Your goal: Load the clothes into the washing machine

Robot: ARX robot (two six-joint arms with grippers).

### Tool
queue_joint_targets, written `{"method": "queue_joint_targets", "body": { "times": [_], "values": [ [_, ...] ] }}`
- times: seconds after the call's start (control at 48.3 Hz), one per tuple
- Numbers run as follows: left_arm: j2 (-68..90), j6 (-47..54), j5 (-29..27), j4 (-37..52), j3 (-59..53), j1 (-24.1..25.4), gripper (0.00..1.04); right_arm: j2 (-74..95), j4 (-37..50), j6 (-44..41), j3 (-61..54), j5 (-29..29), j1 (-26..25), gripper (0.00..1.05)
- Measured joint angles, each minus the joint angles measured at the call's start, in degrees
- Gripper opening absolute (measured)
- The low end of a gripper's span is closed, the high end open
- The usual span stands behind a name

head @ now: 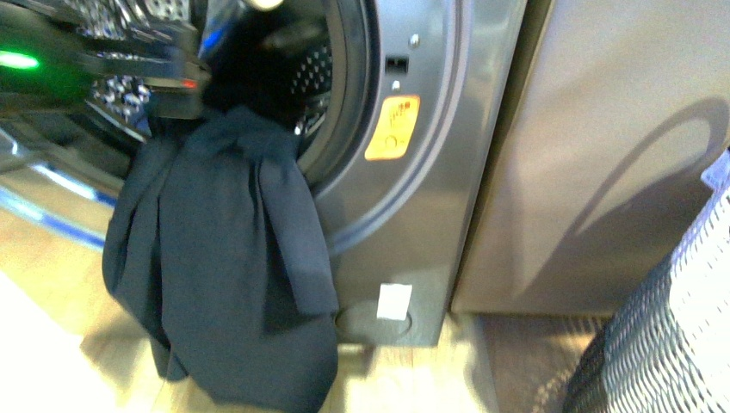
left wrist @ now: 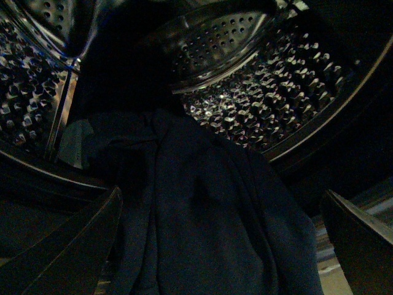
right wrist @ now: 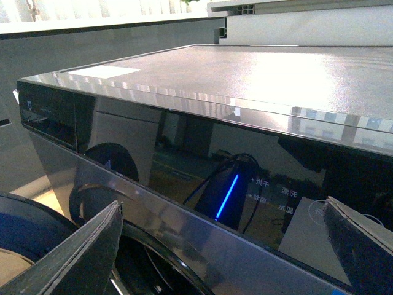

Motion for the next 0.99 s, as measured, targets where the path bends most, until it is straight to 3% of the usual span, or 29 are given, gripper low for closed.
{"method": "queue_joint_targets", "body": {
  "times": [0.58, 0.767, 0.87, 0.994],
  "values": [
    [-38.07, -3.45, 11.08, -11.43, -9.75, 6.95, 0.98, 0.00, -0.02, 0.00, 0.00, 0.00, 0.00, 0.97],
    [-46.53, -4.26, 11.32, -12.70, -13.66, 8.48, 0.98, 0.00, -0.02, 0.00, 0.00, 0.00, 0.00, 0.97],
    [-53.64, -4.13, -1.03, -23.78, -15.72, 5.70, 0.81, 0.00, -0.02, 0.00, 0.00, 0.00, 0.00, 0.97],
    [-59.36, -4.11, -3.45, -25.51, -21.38, 5.16, 0.61, -0.07, 0.00, 0.00, 0.00, 0.02, -0.02, 0.97]
  ]
}}
